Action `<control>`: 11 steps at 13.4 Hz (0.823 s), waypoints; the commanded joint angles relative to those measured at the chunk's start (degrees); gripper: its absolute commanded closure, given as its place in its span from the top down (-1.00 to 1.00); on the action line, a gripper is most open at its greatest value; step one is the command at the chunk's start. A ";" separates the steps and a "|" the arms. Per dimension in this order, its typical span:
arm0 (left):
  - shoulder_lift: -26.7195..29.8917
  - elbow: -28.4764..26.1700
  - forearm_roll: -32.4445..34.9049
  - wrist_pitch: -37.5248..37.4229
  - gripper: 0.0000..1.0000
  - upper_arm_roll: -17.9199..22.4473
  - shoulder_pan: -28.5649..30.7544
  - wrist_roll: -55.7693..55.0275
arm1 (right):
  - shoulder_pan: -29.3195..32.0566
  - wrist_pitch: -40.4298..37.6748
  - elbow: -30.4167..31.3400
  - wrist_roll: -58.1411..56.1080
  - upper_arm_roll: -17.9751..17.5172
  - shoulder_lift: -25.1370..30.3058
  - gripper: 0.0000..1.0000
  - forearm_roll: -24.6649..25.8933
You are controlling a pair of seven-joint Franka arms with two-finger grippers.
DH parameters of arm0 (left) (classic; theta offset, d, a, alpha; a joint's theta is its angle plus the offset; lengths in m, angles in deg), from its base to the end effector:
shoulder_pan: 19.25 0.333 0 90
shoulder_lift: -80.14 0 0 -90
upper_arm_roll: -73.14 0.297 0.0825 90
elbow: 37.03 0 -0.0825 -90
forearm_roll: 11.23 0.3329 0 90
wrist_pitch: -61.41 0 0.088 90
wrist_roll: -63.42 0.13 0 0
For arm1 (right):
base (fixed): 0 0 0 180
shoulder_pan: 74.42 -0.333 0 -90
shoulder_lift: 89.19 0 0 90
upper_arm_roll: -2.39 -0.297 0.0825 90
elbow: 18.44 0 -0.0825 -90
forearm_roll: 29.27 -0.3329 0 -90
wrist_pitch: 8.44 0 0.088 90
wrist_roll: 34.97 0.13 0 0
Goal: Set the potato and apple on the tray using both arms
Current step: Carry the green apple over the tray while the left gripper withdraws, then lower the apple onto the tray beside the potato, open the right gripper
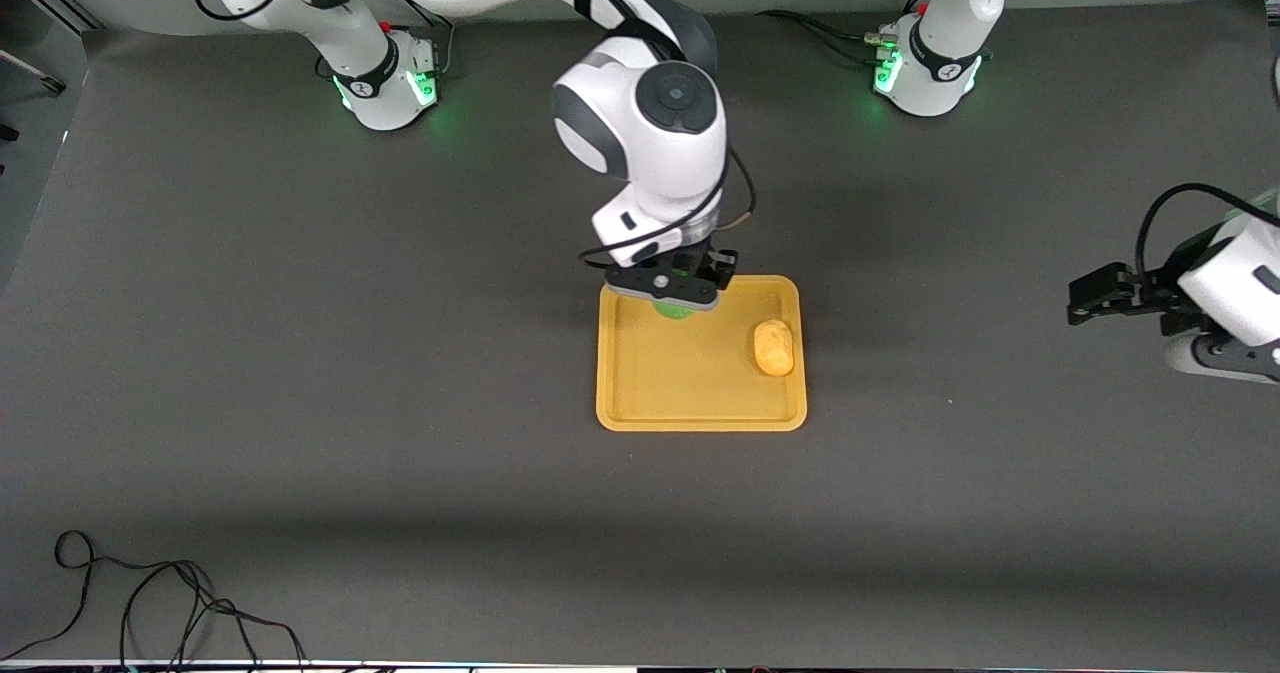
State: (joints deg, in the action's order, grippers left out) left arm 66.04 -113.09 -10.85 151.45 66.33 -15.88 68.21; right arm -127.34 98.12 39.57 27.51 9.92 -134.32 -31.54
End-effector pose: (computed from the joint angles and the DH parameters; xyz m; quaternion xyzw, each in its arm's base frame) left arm 0.5724 -0.0251 0.5532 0.9975 -0.0700 -0.0001 0.0111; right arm 0.4716 0.5269 0.3668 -0.9902 0.1330 -0.0408 0.0107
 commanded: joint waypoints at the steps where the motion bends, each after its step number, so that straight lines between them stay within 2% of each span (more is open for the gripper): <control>1: 7.74 -10.19 0.06 5.81 0.97 0.04 1.29 2.07 | 0.80 3.90 -2.29 1.15 -0.32 -5.21 0.21 -0.45; 2: 10.38 -14.77 -0.02 9.94 0.98 0.04 1.29 1.46 | 0.71 5.40 -0.72 1.07 -0.32 -6.36 0.21 -0.28; 3: 11.71 -16.90 -0.02 10.59 0.99 0.04 1.29 1.28 | 0.71 8.63 1.47 1.07 -0.32 -6.89 0.21 -0.19; 5: 11.38 -15.00 -0.46 6.75 0.99 0.38 1.29 2.24 | 0.71 14.09 4.82 1.24 -0.32 -8.21 0.21 -0.28; 11: 9.80 -13.50 0.33 5.49 1.00 0.74 1.03 1.63 | 0.62 18.15 5.01 1.24 -0.41 -12.17 0.22 0.07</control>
State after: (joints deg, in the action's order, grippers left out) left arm 75.95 -126.53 -10.86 157.59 66.72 -14.65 69.25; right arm -126.74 114.28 44.56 27.58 9.85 -145.81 -31.54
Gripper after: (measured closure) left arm 0.000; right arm 0.339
